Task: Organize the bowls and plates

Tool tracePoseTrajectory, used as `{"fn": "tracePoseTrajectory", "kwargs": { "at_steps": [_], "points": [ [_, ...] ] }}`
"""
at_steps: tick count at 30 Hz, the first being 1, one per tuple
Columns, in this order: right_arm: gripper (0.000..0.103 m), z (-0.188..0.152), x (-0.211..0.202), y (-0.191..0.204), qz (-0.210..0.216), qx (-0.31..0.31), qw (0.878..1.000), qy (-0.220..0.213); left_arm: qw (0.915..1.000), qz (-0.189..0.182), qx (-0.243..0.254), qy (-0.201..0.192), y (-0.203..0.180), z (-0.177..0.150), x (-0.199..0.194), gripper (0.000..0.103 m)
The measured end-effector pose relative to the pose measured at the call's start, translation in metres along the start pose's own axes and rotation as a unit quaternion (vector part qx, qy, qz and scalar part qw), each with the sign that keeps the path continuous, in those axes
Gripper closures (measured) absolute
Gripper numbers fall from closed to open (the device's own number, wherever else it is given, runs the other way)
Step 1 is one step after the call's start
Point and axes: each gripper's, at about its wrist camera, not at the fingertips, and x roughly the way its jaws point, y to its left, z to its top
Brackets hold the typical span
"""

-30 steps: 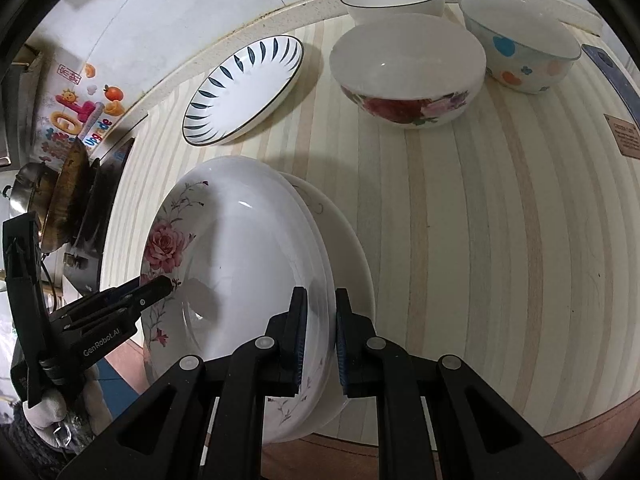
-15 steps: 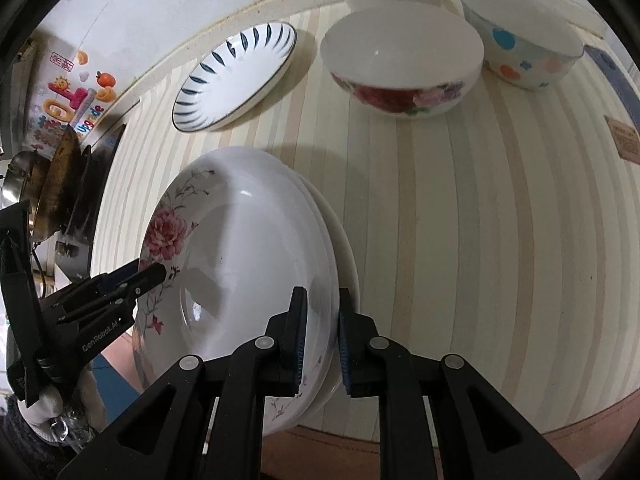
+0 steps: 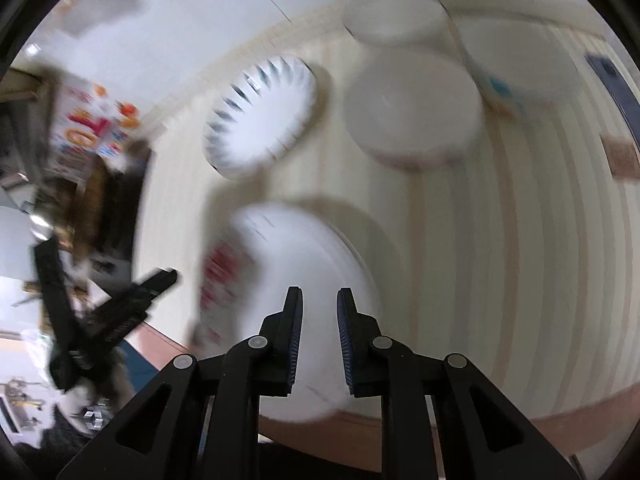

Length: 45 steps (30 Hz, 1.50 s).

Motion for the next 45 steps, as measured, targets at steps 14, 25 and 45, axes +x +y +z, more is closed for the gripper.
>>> {"fn": "tracePoseTrajectory", "kwargs": {
  "at_steps": [14, 25, 45],
  "points": [
    [0.069, 0.174, 0.095, 0.043, -0.061, -0.031, 0.998, 0.005, 0.9973, -0.019, -0.061, 0.036, 0.035, 0.137, 0.09, 0.071],
    [0.089, 0.199, 0.152, 0.027, -0.104, -0.034, 0.993, 0.041, 0.9971, -0.04, -0.051, 0.041, 0.03, 0.156, 0.128, 0.08],
    [0.09, 0.181, 0.122, 0.046, -0.087, -0.061, 0.994, 0.018, 0.999, -0.023, -0.037, 0.008, 0.012, 0.138, 0.089, 0.087]
  ]
}}
